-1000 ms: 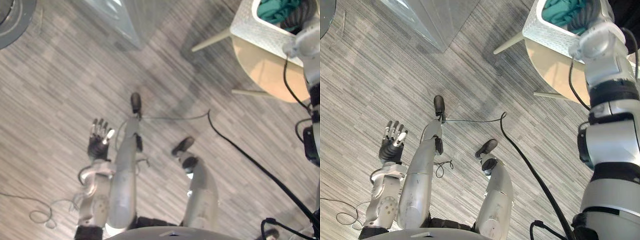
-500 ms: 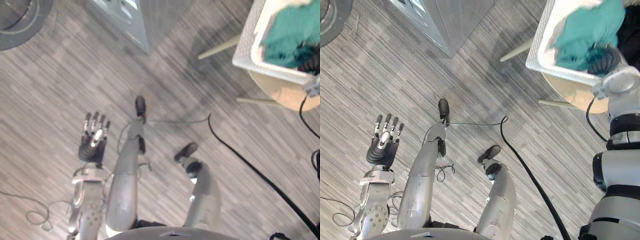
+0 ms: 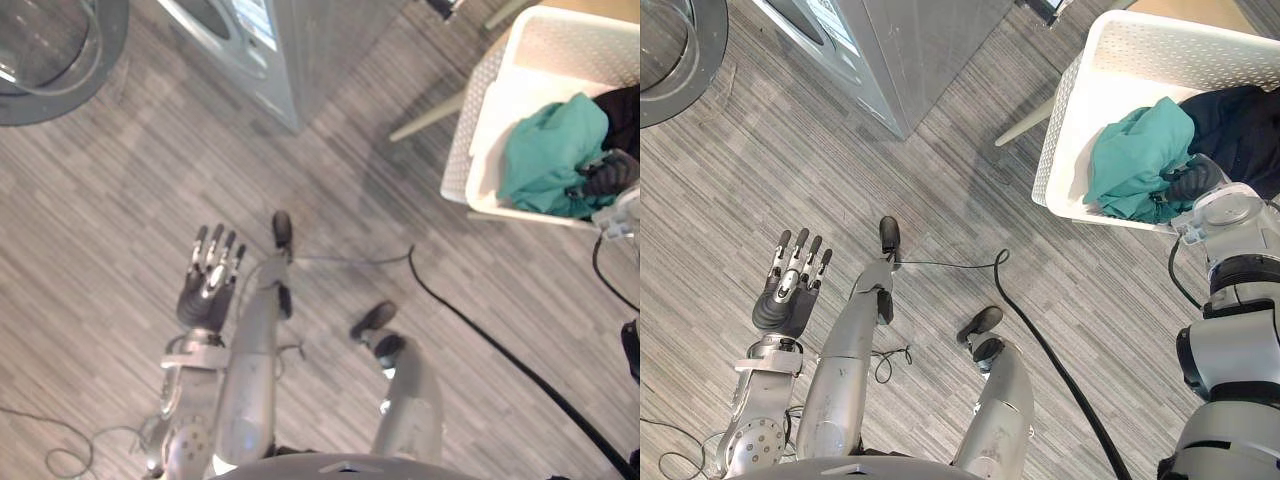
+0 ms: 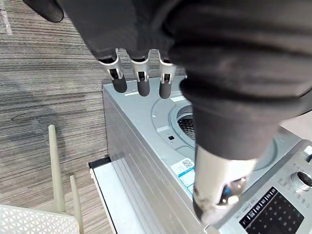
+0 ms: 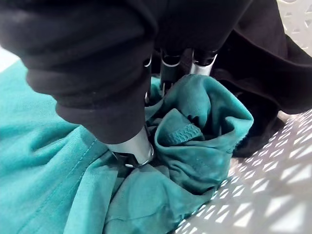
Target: Pick up the laundry basket with both hands and put the clothes into the washing machine.
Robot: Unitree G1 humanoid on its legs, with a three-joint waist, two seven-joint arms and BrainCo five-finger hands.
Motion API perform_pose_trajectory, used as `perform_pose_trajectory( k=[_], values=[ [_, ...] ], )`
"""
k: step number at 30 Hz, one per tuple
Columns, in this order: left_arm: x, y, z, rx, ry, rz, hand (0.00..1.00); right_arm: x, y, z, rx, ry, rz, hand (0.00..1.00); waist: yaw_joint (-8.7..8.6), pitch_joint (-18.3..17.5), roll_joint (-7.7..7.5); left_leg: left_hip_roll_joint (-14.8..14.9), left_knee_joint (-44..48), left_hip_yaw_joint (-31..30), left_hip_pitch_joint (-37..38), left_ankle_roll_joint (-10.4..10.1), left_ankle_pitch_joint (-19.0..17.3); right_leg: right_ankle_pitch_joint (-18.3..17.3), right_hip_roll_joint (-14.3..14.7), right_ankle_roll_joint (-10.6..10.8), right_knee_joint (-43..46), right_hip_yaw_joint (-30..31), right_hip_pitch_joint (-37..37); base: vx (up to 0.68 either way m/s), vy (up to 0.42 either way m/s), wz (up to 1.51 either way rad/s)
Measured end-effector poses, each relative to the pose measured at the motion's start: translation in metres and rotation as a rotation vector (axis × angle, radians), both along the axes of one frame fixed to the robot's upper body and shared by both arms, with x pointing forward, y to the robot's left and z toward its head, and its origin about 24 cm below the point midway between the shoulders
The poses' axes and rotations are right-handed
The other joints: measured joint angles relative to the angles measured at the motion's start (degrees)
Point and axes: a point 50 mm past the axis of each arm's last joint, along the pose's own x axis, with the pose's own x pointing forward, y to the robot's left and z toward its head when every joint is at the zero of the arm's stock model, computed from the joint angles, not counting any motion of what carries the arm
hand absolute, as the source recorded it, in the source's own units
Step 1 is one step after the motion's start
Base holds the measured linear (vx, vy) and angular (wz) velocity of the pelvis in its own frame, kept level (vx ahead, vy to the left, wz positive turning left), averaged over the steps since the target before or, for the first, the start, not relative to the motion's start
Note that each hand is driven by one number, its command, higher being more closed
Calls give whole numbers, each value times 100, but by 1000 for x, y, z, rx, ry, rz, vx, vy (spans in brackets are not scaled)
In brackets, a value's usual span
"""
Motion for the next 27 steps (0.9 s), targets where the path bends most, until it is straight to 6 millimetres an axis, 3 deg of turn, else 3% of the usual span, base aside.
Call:
perform_pose_trajectory(
  k=[4, 14, 27],
  values=[
    [0, 1, 0, -5, 10, 19, 0, 4, 4, 2, -51, -40, -22, 100, -27, 0, 0, -12, -168, 22, 108, 1, 88, 0, -8, 0, -14, -30, 60, 5, -21, 2],
    [0, 1, 0, -16, 14, 36, 0, 8, 8, 37, -137, -203, -70, 100, -65, 6, 3, -43, -355, 31, 101, 43, 219, 2, -11, -1, -53, -132, 54, 28, -19, 3],
    [7, -18, 9, -84, -20, -22, 0, -3, 12, 97, -32, -640, -169, 100, -148, 69, -6, -21, -2, -116, 118, 23, 17, -120, -42, 0, 65, -292, 341, 25, -18, 5]
  ],
)
